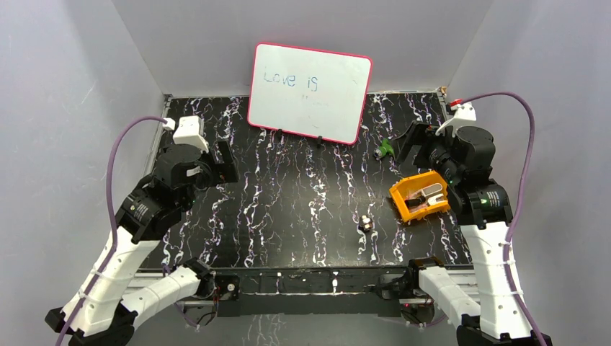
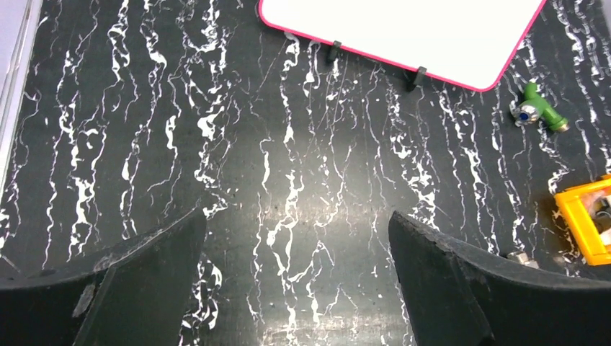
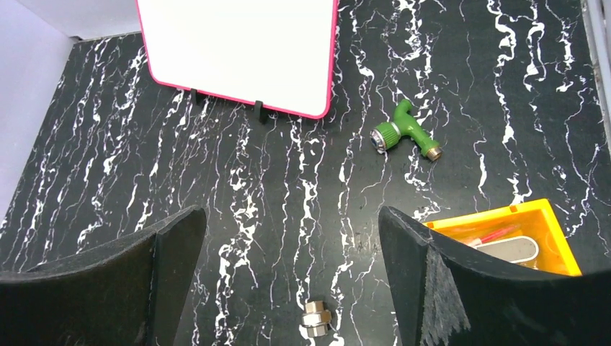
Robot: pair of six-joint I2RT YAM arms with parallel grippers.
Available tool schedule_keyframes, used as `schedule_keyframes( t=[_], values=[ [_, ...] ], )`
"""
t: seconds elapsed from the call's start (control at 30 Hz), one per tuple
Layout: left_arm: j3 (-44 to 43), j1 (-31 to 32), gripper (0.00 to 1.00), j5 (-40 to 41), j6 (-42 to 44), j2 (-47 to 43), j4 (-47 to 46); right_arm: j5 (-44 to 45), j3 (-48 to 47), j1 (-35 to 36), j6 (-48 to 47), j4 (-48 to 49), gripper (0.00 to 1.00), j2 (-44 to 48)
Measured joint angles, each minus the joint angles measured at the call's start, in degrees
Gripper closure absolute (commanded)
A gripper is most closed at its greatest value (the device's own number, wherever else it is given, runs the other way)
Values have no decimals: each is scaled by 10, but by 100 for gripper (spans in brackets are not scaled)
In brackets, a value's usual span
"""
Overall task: Install the water faucets
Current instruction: Pick up the water faucet from the center of the board.
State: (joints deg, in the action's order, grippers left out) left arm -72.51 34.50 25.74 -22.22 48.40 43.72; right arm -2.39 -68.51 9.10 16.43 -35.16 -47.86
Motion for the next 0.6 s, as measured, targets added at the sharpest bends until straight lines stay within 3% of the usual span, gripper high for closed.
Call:
schedule_keyframes(
  t=[0.6],
  values=[
    [1,-3,2,2,-18,18,31,-6,1,-5,29,-54,2,-49]
  ],
)
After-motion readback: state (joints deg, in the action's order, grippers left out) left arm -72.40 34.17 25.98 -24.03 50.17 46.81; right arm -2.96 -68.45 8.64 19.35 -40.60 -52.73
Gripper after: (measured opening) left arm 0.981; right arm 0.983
